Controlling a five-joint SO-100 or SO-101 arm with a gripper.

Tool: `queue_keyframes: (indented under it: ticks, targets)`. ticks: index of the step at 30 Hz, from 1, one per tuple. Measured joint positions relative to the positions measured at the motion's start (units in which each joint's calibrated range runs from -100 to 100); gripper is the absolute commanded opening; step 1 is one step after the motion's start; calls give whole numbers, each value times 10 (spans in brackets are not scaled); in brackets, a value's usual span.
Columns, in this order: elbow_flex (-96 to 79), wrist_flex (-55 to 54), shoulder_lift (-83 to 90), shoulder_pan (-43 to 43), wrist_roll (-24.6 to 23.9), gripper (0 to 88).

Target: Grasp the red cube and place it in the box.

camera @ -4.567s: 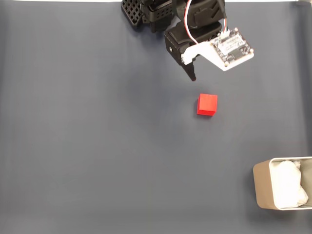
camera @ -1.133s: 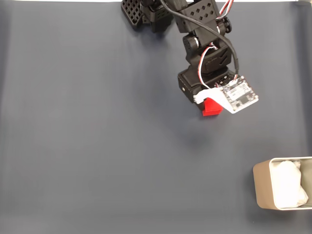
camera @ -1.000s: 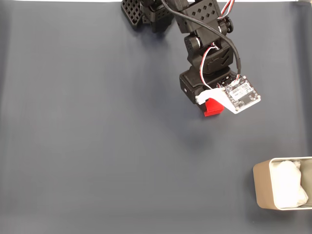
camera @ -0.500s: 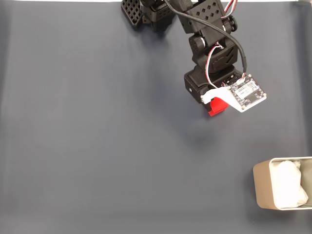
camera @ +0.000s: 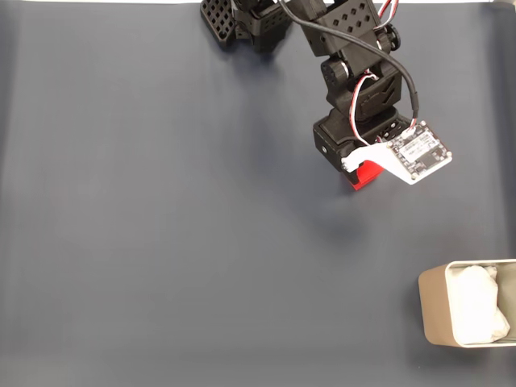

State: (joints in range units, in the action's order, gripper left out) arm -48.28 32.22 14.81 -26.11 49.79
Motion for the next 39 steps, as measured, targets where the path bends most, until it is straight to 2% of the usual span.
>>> queue_keyframes:
  ticks: [20, 39]
  targets:
    - [0, 0, -2, 0, 0, 395]
    - [-69, -33, 36, 0, -12, 361]
